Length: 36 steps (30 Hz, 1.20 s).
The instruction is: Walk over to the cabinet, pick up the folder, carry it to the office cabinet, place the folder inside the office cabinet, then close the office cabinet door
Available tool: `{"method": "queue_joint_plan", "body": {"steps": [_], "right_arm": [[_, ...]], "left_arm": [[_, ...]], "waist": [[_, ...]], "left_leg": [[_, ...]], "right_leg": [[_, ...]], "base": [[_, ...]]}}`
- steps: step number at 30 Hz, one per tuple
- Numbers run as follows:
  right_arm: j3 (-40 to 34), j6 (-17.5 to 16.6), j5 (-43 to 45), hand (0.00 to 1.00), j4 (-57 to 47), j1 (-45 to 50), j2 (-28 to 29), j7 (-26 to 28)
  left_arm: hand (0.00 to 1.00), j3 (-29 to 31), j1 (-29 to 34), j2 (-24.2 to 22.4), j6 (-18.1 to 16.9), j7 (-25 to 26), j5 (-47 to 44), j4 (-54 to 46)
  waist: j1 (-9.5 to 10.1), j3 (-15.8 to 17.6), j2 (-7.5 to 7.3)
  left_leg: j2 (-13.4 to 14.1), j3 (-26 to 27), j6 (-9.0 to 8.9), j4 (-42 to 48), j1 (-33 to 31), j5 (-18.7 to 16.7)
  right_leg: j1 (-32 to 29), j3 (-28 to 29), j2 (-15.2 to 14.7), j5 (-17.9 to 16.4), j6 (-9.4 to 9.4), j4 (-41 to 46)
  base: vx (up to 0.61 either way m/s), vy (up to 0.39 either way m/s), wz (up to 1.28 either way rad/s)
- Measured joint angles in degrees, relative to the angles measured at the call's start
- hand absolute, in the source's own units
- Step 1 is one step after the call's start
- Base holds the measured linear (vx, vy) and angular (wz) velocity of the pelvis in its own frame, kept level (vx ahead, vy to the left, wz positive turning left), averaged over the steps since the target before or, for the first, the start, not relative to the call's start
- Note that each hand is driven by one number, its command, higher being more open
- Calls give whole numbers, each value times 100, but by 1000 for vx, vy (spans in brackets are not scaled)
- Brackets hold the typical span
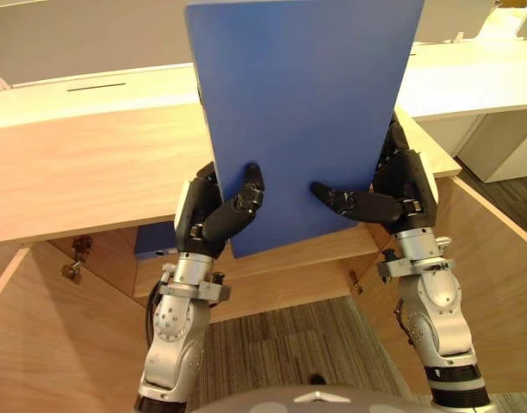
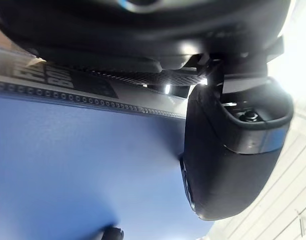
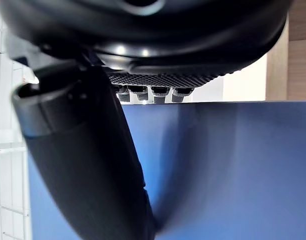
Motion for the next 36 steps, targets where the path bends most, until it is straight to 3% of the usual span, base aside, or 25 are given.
{"method": "queue_joint_plan", "body": {"steps": [3,4,17,23,24,36], "right_arm": [[-9,21,-49,100,189,-60,-88,30],[-9,21,-66,0,230,-71,-90,49],[35,152,-277,0,951,-379,-278,216],[123,-21,-277,0,794,-380,-175,340],[124,-27,-277,0,754,-380,-51,341],[230,0,-296,0,639,-380,324,312]], "left_arm": [[0,17,-40,70,0,-151,-90,4],[0,22,-41,73,0,-178,-130,15],[0,59,-172,336,0,-321,-266,508],[0,218,-160,258,19,-241,-373,619],[100,220,-159,211,19,-240,-373,619],[100,435,-91,-61,15,-28,108,592]], "waist": [[-1,-1,-1],[-1,-2,-2],[22,-85,-123],[33,-147,-195],[39,-164,-212],[56,-204,-244]], "left_leg": [[-43,-51,35,0,-23,23],[-52,-61,45,-2,-27,29],[-215,-252,159,-13,-170,144],[-253,-283,177,-25,-199,160],[-259,-288,177,-25,-206,162],[-287,-443,165,-134,-222,263]], "right_leg": [[0,-33,-45,15,24,-2],[0,-40,-56,19,30,-2],[-1,-199,-242,157,113,-119],[-7,-231,-284,170,121,-135],[-6,-239,-290,173,121,-145],[20,-379,-299,176,119,-184]], "base": [[-38,8,8],[-58,8,9],[-43,3,7],[-7,-4,2],[-12,-8,4],[-1,-19,6]]}}
